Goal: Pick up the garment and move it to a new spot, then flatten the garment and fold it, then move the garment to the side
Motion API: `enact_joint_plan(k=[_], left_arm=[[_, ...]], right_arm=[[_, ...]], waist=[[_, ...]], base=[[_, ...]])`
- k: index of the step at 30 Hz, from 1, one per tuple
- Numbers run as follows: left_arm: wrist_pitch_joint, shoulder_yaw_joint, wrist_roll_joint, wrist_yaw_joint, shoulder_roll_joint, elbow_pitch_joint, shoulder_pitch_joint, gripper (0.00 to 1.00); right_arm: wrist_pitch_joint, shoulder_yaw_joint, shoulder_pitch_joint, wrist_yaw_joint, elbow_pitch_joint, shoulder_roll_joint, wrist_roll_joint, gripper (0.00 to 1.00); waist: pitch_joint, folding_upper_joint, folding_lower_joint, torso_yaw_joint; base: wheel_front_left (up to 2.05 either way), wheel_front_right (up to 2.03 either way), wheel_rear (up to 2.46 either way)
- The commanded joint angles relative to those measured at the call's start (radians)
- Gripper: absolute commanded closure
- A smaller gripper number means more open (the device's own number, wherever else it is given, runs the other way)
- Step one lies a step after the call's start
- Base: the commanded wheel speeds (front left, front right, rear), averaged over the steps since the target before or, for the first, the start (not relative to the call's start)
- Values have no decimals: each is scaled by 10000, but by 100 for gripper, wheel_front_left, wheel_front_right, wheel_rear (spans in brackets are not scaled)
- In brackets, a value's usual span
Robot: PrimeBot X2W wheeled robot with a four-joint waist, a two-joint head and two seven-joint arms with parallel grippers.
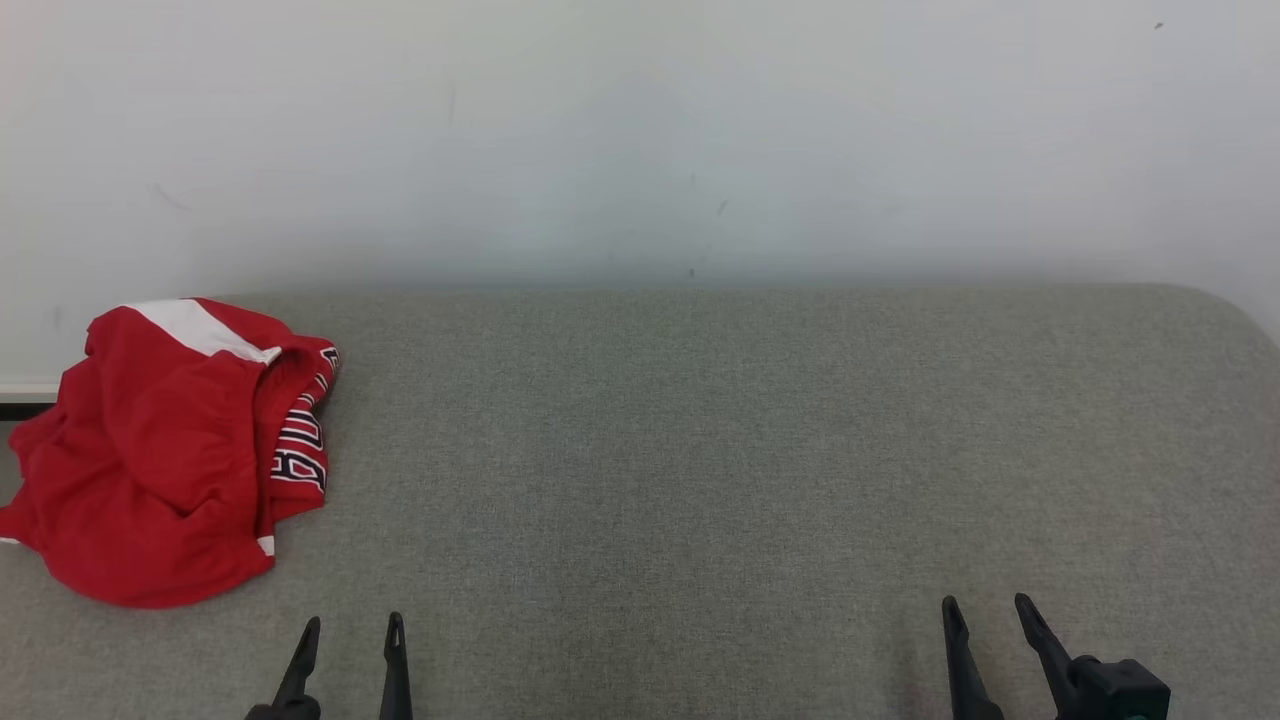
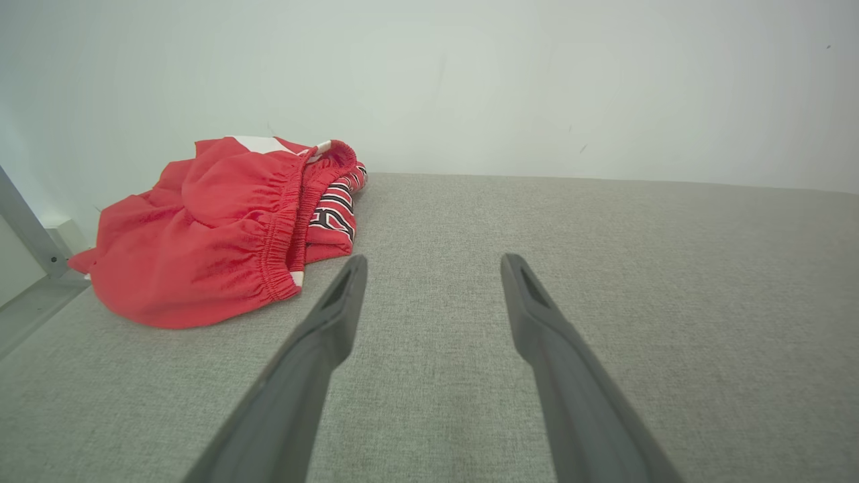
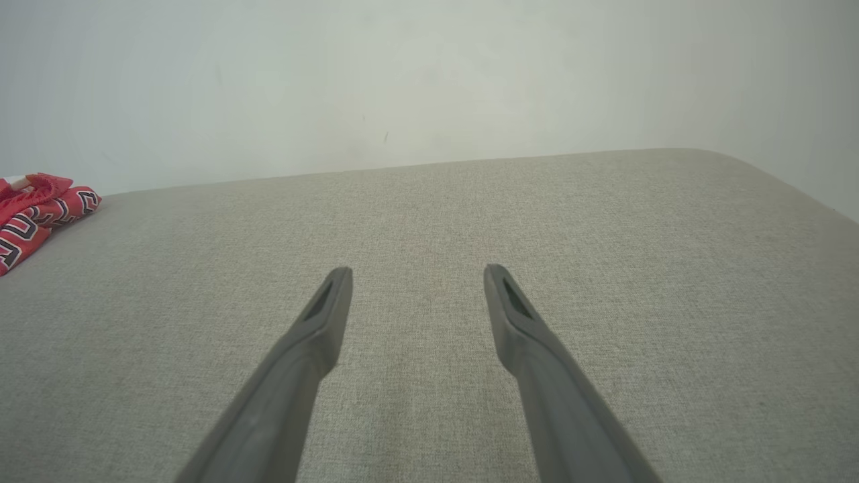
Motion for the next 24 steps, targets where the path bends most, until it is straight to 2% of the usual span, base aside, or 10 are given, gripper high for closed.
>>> enact_joint_plan(k=[1, 19, 24], left_arm=[[-92, -3, 262, 56, -11, 25, 130, 0], [-110, 48, 47, -26, -31, 158, 133, 0], [-110, -10, -30, 64, -32, 168, 67, 0]], right_arm=[[-95, 27, 78, 35, 24, -33, -217, 0], [-92, 71, 196, 35, -91, -32, -180, 0], [-78, 3, 246, 35, -106, -29, -176, 0]], waist=[[-22, -1, 0, 13], [-70, -1, 0, 61], [-87, -1, 0, 277]], base=[[0, 0, 0], [0, 0, 0], [0, 0, 0]])
